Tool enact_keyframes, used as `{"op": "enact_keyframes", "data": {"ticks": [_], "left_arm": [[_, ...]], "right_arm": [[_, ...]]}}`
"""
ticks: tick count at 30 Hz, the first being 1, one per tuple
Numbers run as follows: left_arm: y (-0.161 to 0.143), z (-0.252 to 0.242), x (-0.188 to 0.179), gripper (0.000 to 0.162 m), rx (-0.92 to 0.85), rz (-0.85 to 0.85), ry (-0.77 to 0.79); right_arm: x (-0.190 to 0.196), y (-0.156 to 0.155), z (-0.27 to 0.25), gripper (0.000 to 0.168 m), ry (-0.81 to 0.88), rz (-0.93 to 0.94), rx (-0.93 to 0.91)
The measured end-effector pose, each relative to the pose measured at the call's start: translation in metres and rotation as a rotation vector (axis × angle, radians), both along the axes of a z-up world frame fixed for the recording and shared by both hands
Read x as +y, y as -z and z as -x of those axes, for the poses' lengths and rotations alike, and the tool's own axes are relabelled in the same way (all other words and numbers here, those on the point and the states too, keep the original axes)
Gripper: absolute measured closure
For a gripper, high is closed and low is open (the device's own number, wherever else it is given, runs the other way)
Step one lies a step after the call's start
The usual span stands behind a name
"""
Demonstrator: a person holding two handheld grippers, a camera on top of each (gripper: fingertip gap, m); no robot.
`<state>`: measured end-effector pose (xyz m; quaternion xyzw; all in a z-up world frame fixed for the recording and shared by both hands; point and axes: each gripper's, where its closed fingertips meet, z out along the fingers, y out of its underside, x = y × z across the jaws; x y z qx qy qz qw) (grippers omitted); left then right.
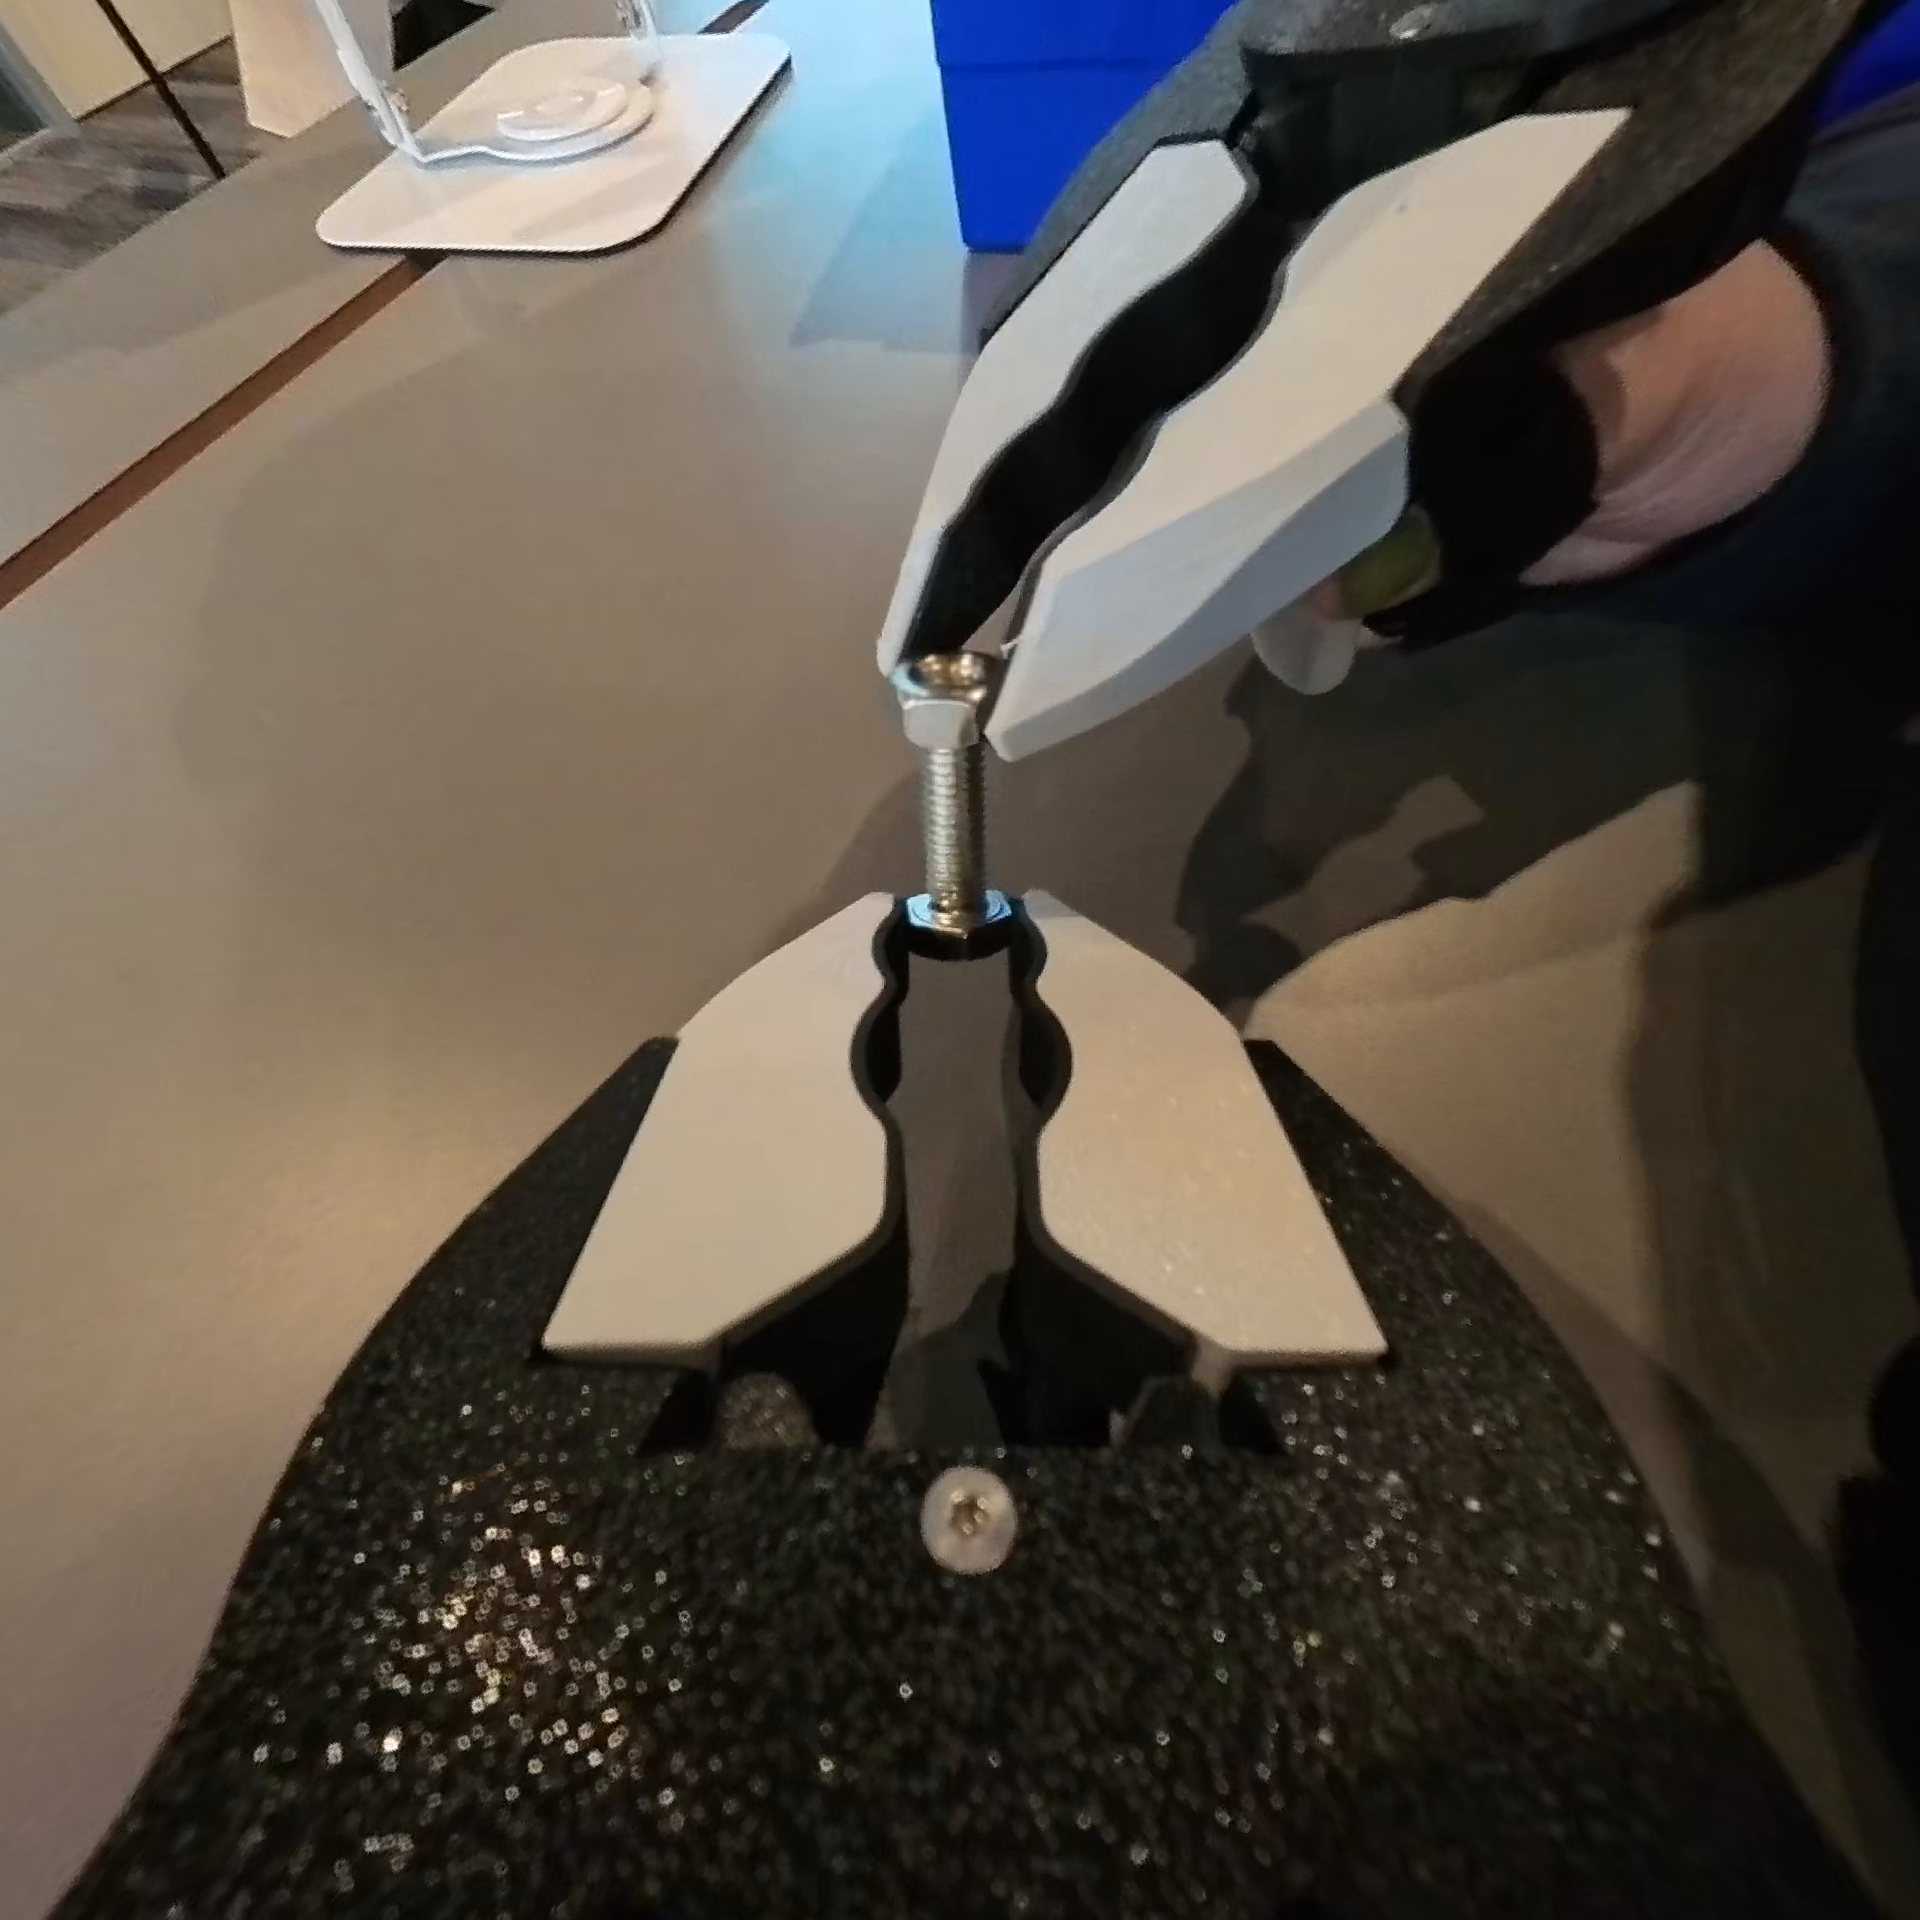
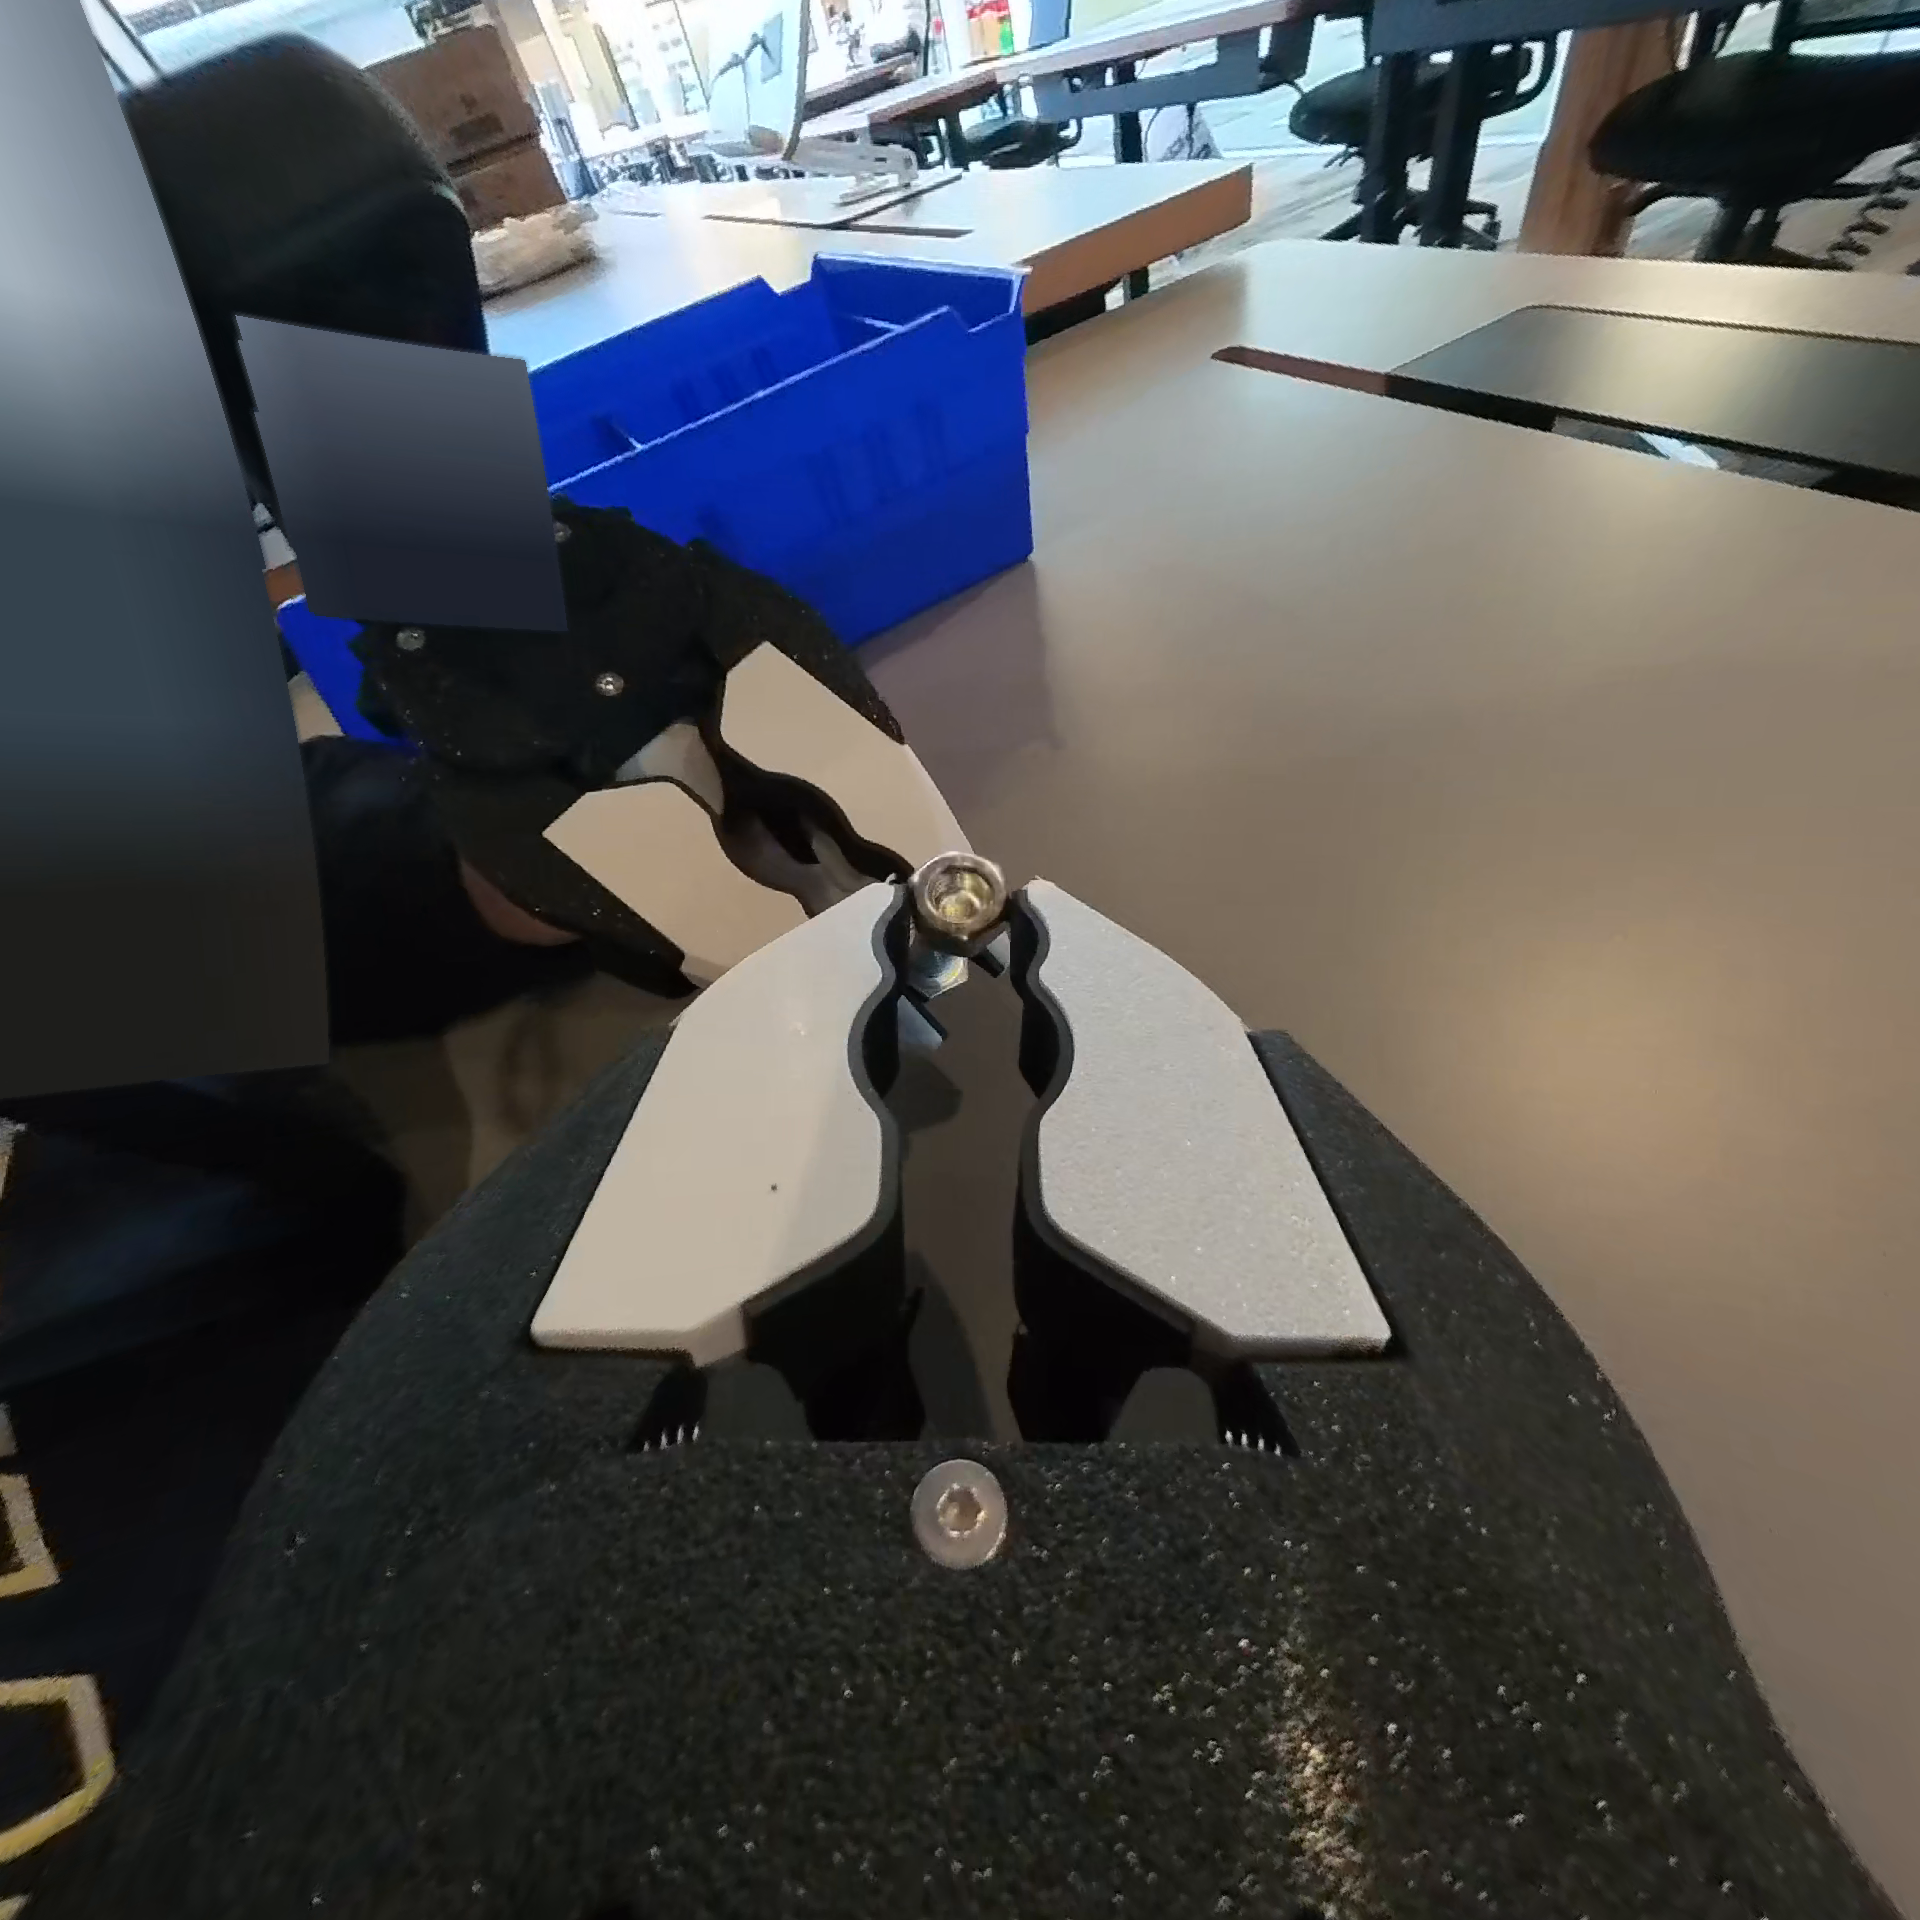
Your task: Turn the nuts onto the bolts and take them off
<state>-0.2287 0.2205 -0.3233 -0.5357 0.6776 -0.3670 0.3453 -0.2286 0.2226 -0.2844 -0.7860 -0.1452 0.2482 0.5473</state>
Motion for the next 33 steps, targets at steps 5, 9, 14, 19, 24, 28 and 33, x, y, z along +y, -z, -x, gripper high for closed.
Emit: {"op": "enact_keyframes", "data": {"ticks": [5,9,14,19,24,28,33], "left_arm": [[0.0,0.0,-0.002,0.144,-0.003,-0.004,0.013],[-0.003,0.001,-0.002,0.144,-0.015,0.006,0.014],[-0.005,0.001,-0.002,0.144,-0.029,0.026,0.02],[-0.006,0.002,-0.002,0.144,-0.031,0.029,0.022],[-0.007,0.002,-0.001,0.144,-0.037,0.052,0.02],[-0.006,0.002,-0.002,0.144,-0.027,0.052,0.027],[-0.007,0.001,0.001,0.144,-0.036,0.05,0.008]], "right_arm": [[-0.001,0.003,0.003,0.151,-0.029,0.021,0.018],[-0.002,0.0,0.001,0.14,-0.034,-0.01,0.006],[-0.009,-0.012,0.003,0.132,-0.115,-0.141,0.007],[-0.012,-0.008,0.008,0.13,-0.16,-0.149,-0.019],[-0.019,-0.007,0.002,0.134,-0.176,-0.154,-0.023],[-0.015,-0.008,-0.002,0.132,-0.138,-0.165,-0.018],[-0.013,-0.002,-0.01,0.137,-0.121,-0.157,-0.11]]}}
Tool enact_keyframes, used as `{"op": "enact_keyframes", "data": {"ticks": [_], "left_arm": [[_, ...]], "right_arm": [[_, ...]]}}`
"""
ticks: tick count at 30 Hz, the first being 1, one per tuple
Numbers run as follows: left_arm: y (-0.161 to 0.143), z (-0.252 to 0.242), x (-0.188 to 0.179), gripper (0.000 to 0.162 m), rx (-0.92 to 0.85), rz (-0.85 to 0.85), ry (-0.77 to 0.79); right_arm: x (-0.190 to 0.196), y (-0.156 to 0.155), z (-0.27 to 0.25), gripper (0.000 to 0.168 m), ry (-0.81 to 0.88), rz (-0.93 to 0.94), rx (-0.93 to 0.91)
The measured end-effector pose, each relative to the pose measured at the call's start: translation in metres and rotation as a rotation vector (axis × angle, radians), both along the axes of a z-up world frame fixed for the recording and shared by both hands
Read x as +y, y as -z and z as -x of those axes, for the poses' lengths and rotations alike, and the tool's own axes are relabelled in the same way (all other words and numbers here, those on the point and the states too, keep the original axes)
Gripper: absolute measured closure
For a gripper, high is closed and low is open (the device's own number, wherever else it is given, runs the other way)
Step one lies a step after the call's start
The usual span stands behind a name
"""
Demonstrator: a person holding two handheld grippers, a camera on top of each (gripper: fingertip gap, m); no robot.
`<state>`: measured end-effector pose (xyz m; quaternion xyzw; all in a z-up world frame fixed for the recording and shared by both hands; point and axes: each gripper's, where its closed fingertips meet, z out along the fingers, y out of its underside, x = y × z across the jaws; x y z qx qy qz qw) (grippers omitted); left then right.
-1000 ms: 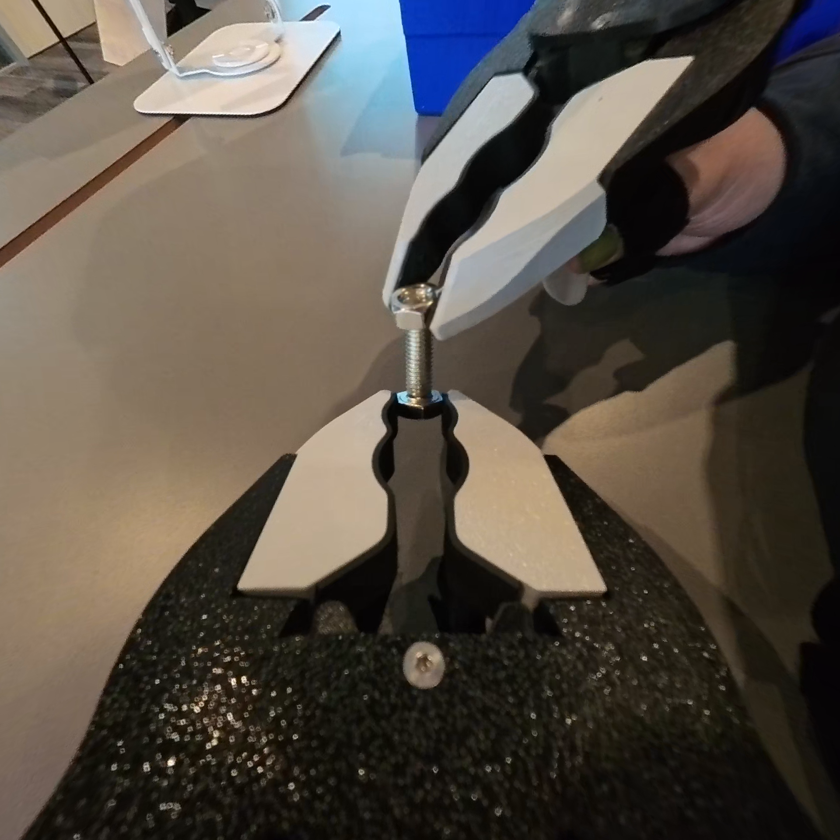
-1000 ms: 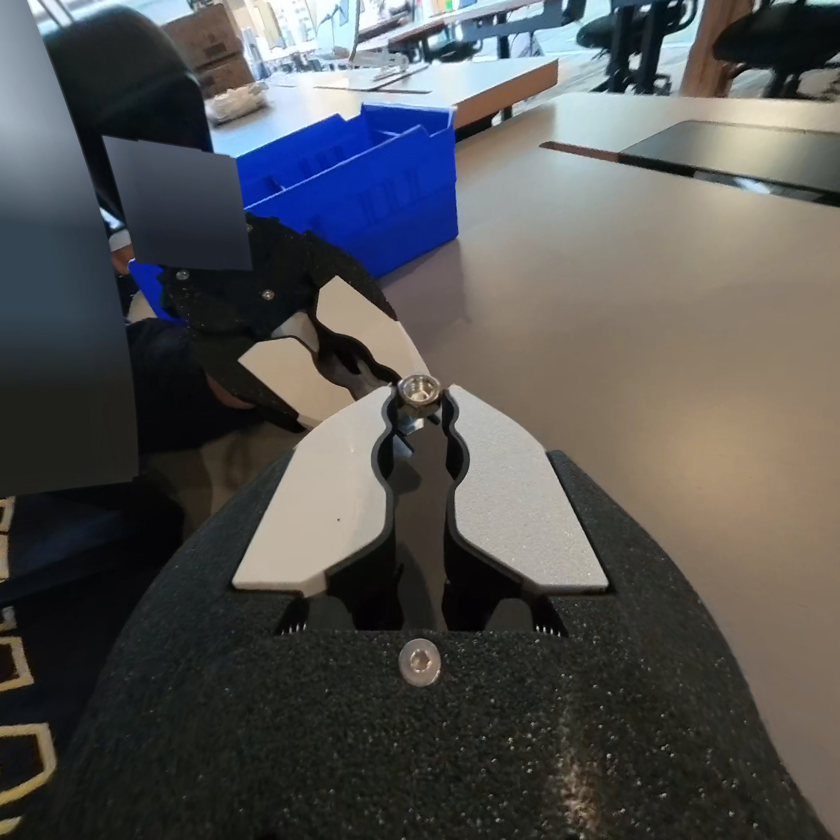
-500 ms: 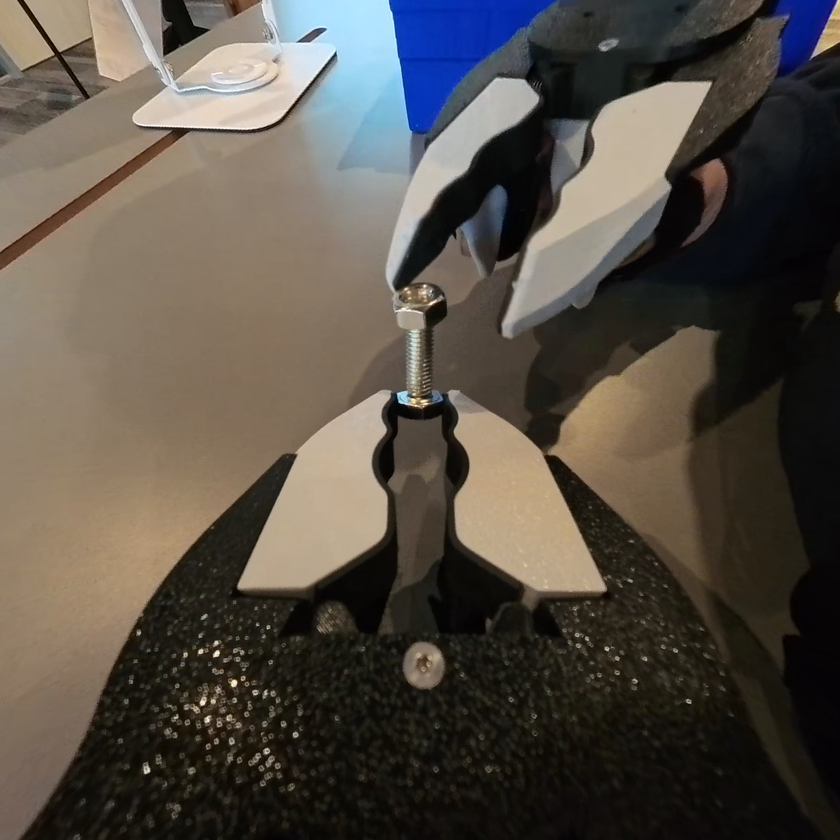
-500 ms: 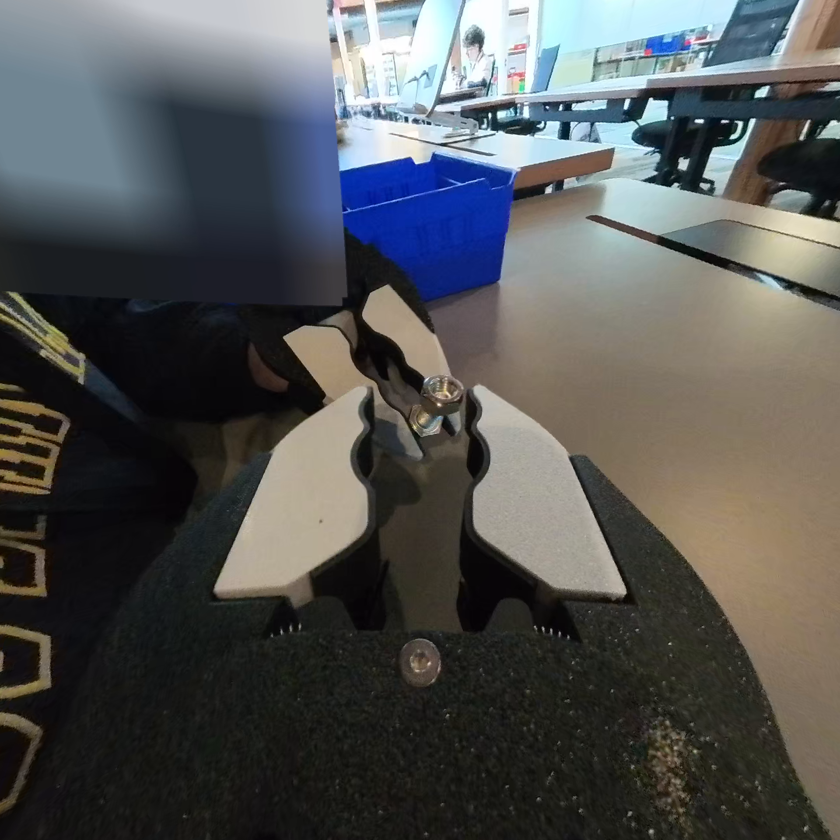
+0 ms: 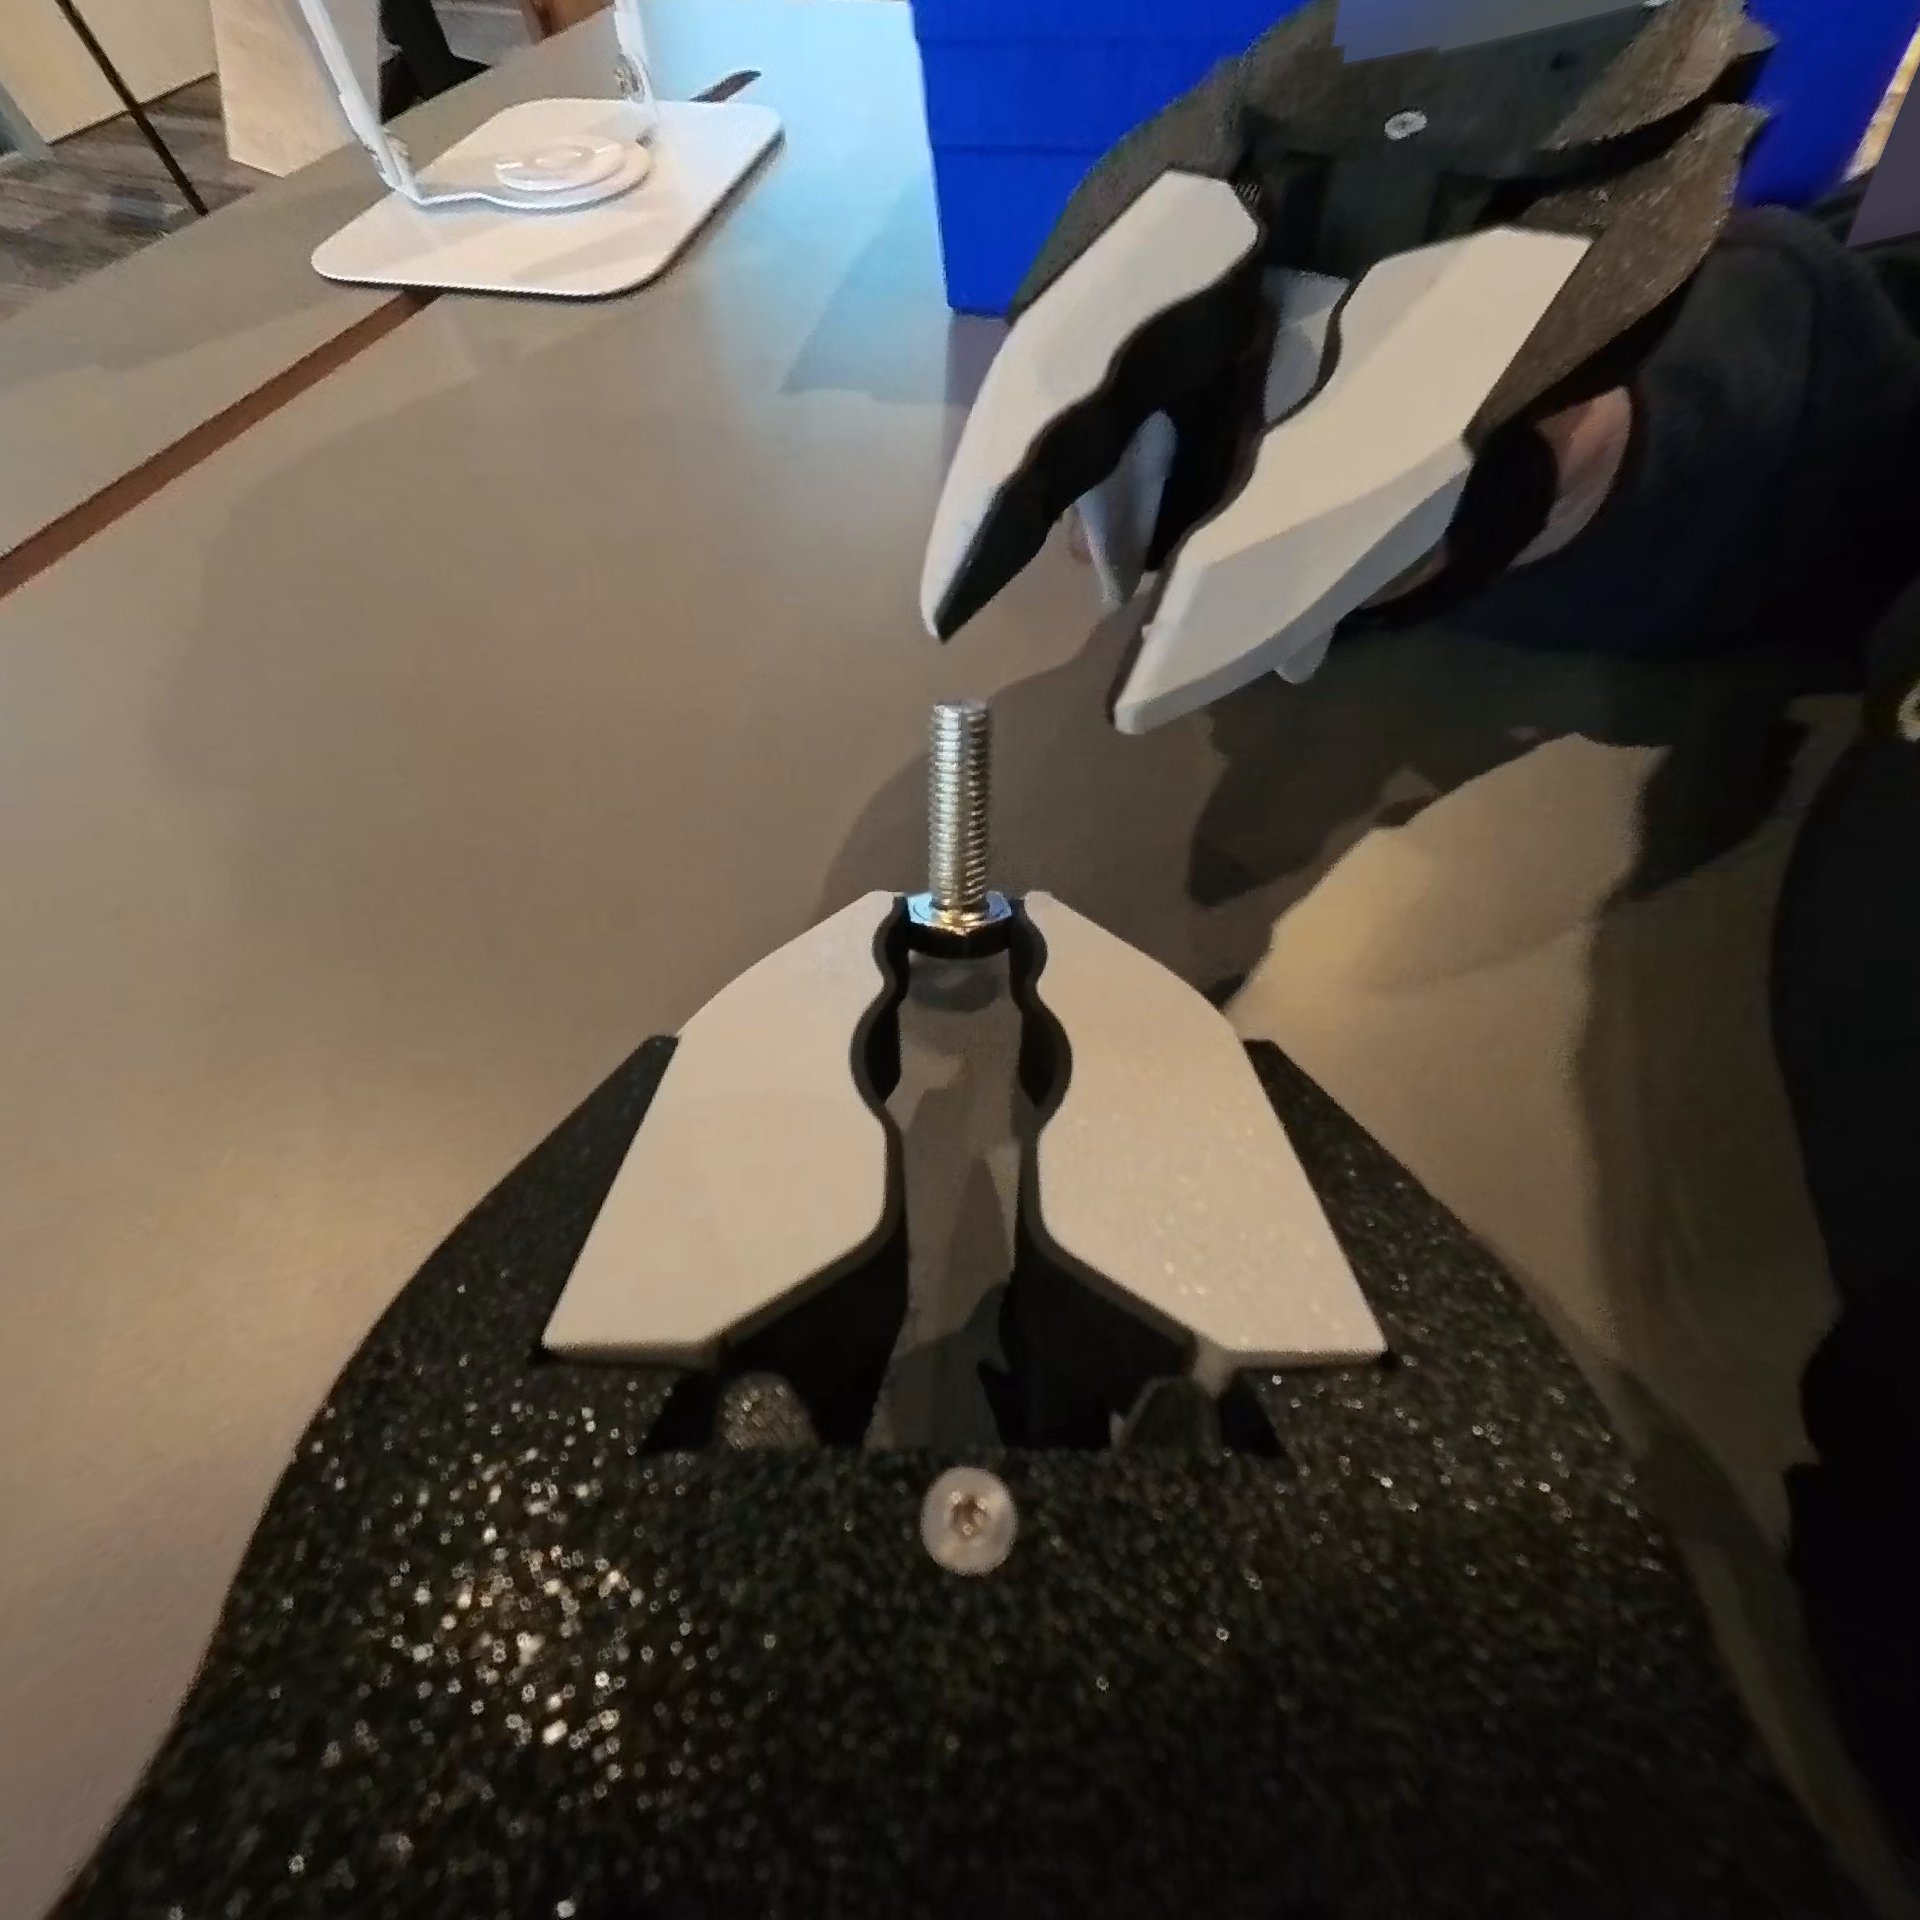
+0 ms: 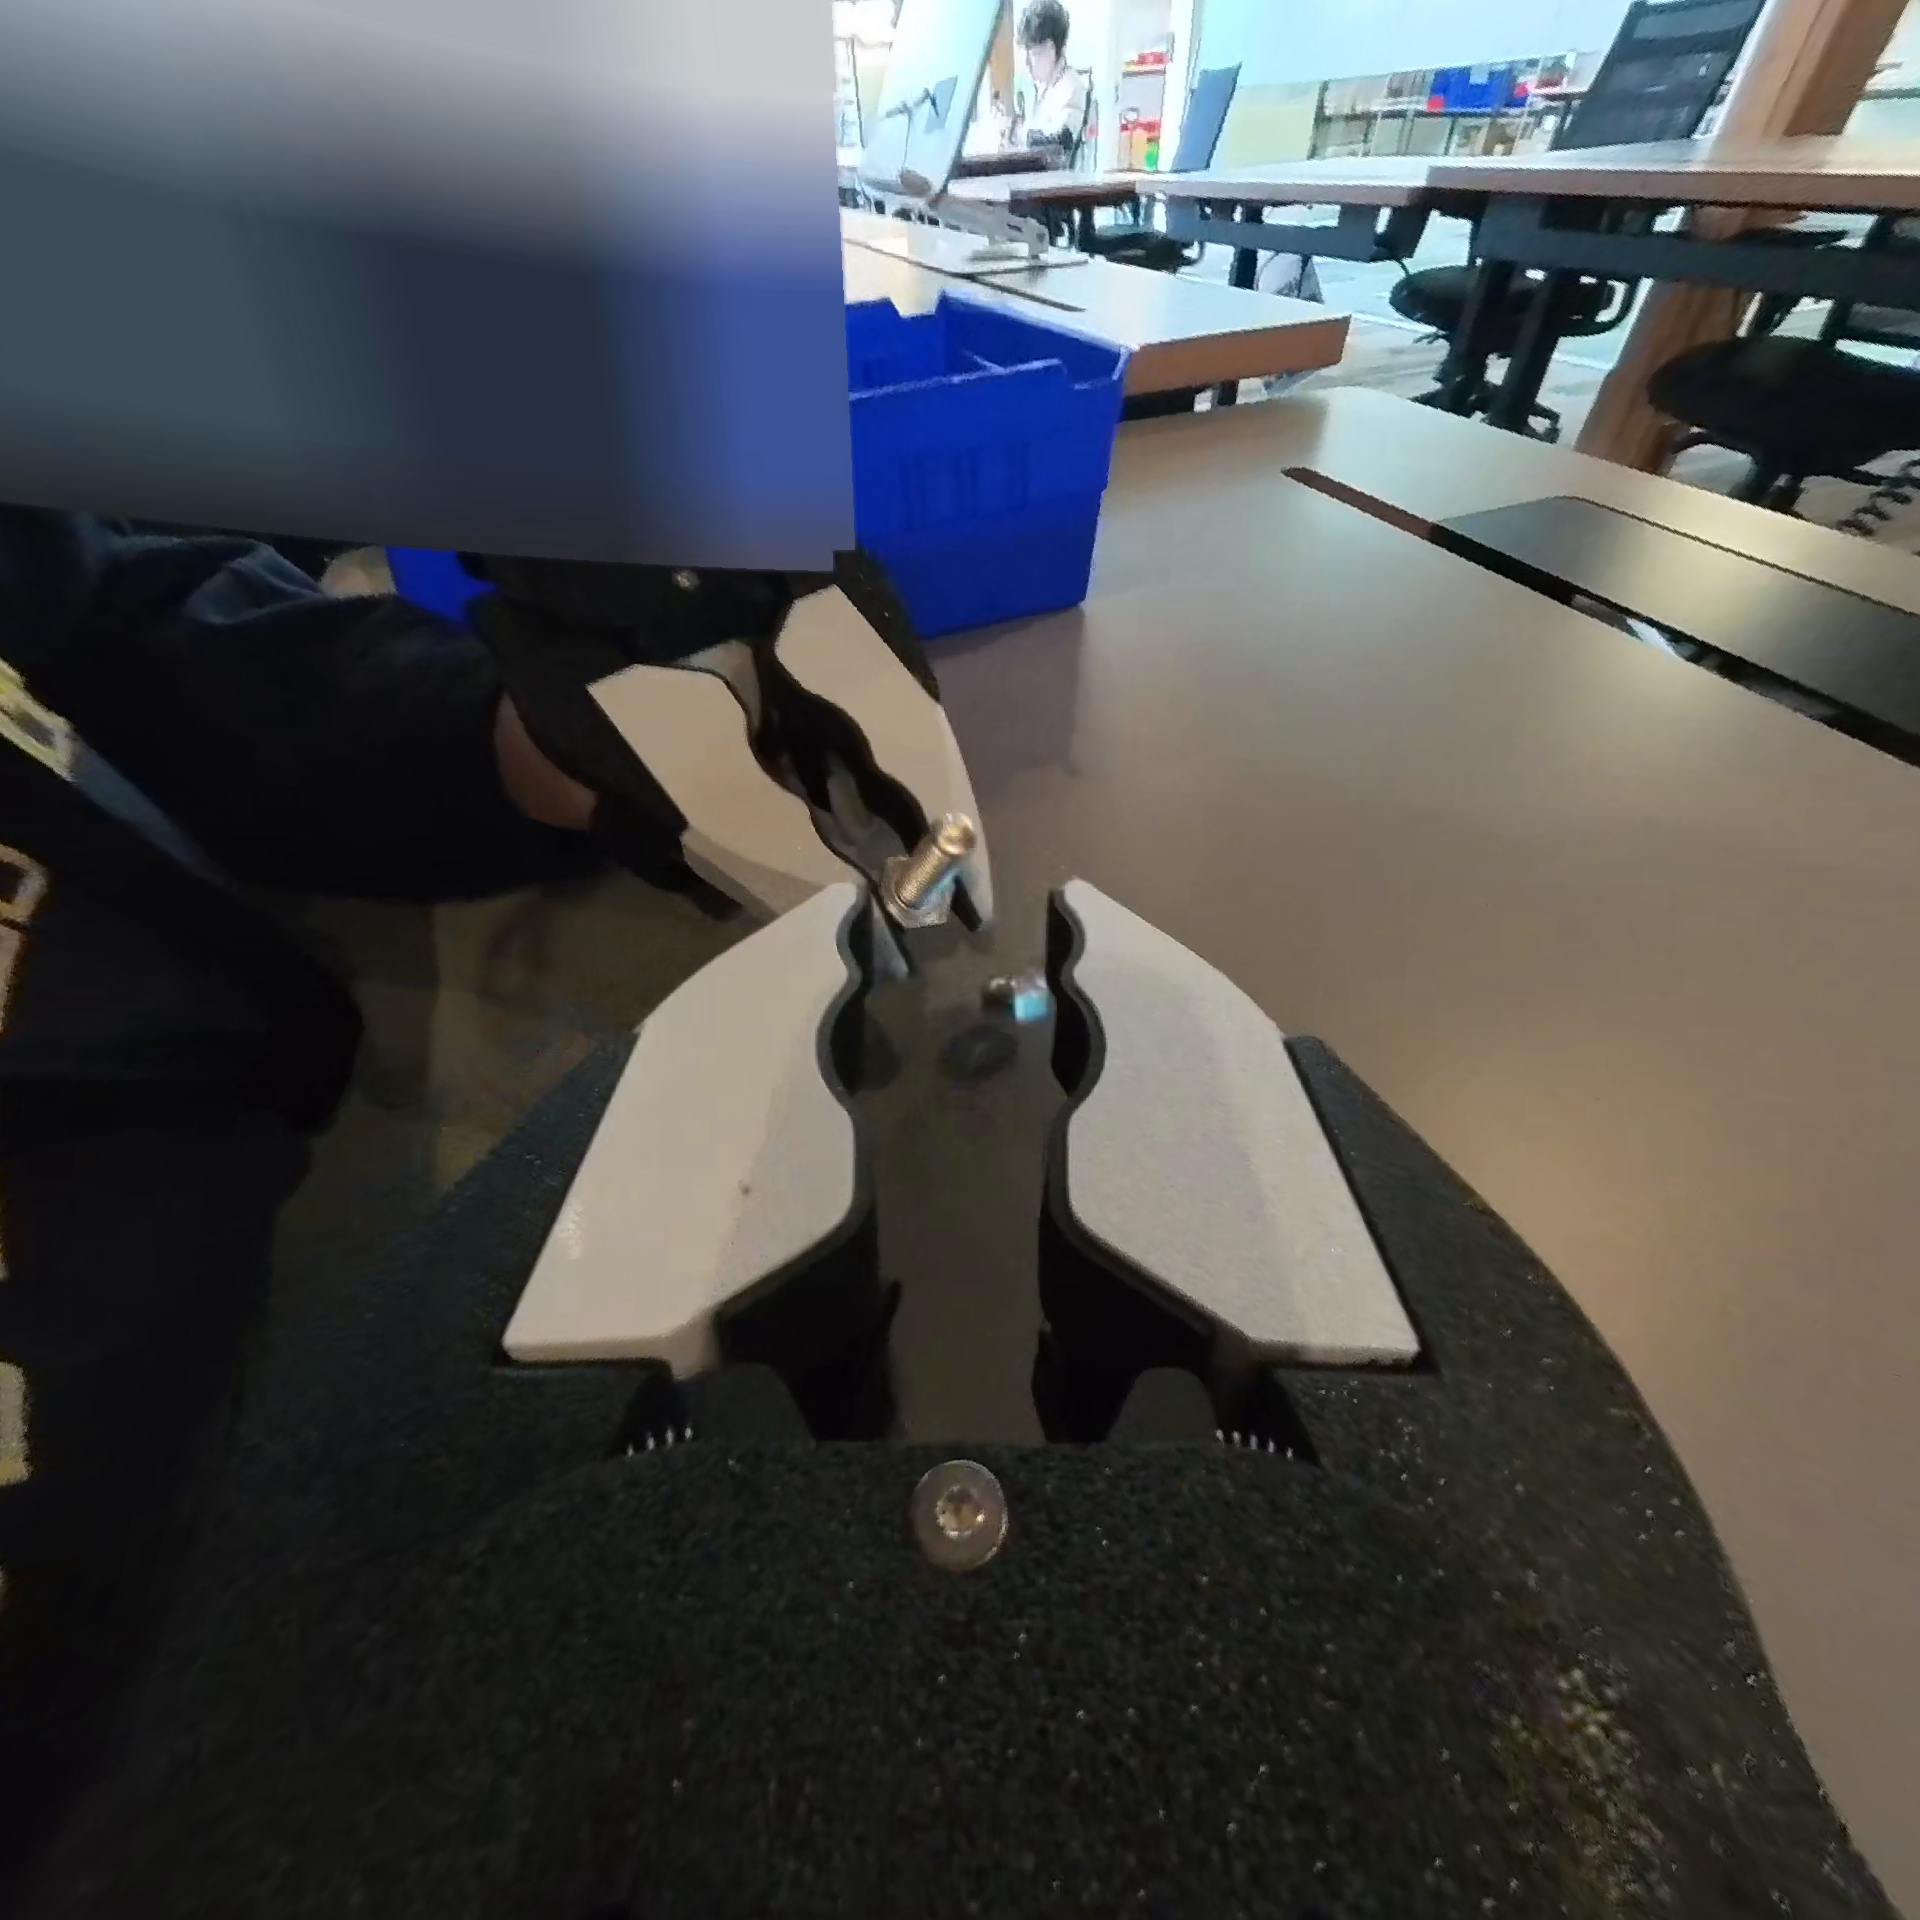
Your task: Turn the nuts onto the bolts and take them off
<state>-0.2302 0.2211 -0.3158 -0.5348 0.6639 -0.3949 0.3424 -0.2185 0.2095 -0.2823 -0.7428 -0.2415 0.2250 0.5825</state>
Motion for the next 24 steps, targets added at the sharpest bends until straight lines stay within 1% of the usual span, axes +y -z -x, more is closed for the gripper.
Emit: {"op": "enact_keyframes", "data": {"ticks": [3,6,8,11,12,14,15,16,18,20,21,23,24], "left_arm": [[-0.005,0.0,0.007,0.144,-0.036,0.003,-0.048],[-0.019,0.003,0.018,0.144,-0.132,0.022,-0.115],[-0.029,0.006,0.017,0.144,-0.204,0.06,-0.097],[-0.042,0.014,0.007,0.144,-0.295,0.089,-0.048],[-0.043,0.017,0.004,0.144,-0.302,0.083,-0.039],[-0.04,0.022,-0.004,0.144,-0.283,0.05,-0.005],[-0.038,0.023,-0.006,0.144,-0.275,0.025,0.003],[-0.037,0.024,-0.009,0.144,-0.271,0.002,0.013],[-0.033,0.025,-0.016,0.144,-0.25,-0.018,0.036],[-0.032,0.025,-0.019,0.144,-0.242,-0.034,0.041],[-0.032,0.025,-0.021,0.144,-0.243,-0.032,0.05],[-0.032,0.025,-0.024,0.144,-0.242,-0.029,0.062],[-0.032,0.025,-0.025,0.144,-0.24,-0.028,0.07]], "right_arm": [[0.002,0.013,-0.006,0.141,0.001,0.055,-0.064],[0.003,0.019,-0.004,0.143,-0.004,0.075,-0.112],[0.006,0.021,-0.002,0.144,-0.01,0.046,-0.185],[0.024,0.025,-0.007,0.145,-0.012,-0.033,-0.378],[0.03,0.027,-0.005,0.145,-0.04,-0.044,-0.418],[0.044,0.03,0.003,0.149,-0.119,-0.046,-0.44],[0.051,0.033,0.008,0.151,-0.168,-0.02,-0.449],[0.056,0.04,0.013,0.149,-0.221,0.035,-0.457],[0.064,0.054,0.025,0.145,-0.339,0.194,-0.41],[0.063,0.064,0.039,0.14,-0.459,0.345,-0.352],[0.064,0.069,0.042,0.137,-0.481,0.383,-0.358],[0.065,0.068,0.05,0.134,-0.516,0.364,-0.357],[0.065,0.07,0.051,0.137,-0.521,0.354,-0.389]]}}
